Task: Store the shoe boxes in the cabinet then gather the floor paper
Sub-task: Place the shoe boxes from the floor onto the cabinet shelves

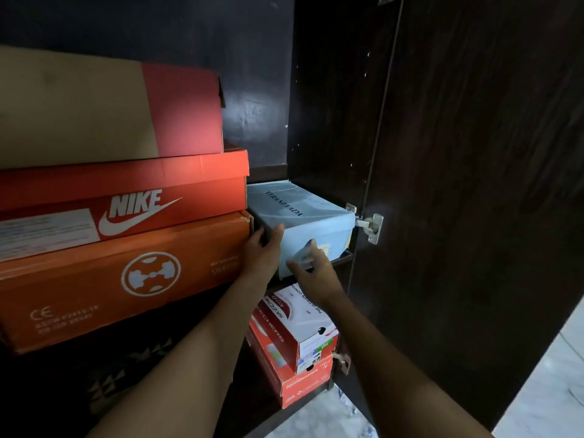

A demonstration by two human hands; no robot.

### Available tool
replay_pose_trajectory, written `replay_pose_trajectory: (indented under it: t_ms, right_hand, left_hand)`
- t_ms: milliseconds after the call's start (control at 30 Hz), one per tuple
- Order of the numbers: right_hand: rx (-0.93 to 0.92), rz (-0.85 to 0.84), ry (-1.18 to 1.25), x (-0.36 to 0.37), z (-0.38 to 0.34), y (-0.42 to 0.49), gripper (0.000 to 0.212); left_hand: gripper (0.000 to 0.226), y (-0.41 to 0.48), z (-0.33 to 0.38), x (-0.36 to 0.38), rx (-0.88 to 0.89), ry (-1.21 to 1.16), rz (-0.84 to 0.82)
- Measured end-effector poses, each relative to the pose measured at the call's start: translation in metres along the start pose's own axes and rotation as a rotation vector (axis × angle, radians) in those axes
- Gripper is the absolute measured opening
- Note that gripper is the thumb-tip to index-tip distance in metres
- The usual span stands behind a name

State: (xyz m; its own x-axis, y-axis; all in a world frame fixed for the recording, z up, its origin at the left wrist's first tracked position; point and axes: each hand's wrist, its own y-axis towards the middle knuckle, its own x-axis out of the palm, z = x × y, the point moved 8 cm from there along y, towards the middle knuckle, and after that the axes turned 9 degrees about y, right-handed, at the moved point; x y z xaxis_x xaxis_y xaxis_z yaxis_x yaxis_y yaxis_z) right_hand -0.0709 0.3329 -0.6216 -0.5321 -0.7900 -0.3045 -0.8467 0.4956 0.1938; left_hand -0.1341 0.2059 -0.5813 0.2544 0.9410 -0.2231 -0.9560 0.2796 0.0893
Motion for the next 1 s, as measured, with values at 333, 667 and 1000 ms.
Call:
replay_pose_trajectory:
  t_ms: [333, 667, 1000]
  right_hand:
    - [0.053, -0.04, 0.039, -0.044, 0.0, -0.03, 0.061]
    - [0.013, 0.212, -0.026, -0.137, 0.013, -0.197, 0.031]
    - [0.35, 0.445, -0.22, -0.24, 0.124, -0.398, 0.024]
  left_hand:
    - [0.043, -0.02, 0.006, 0.0, -0.083, -0.062, 0.09]
    - [0.038, -0.127, -0.005, 0.055, 0.008, -0.031, -0.091]
    - [0.026, -0.298, -0.079, 0.208, 0.04, 0.159, -0.701]
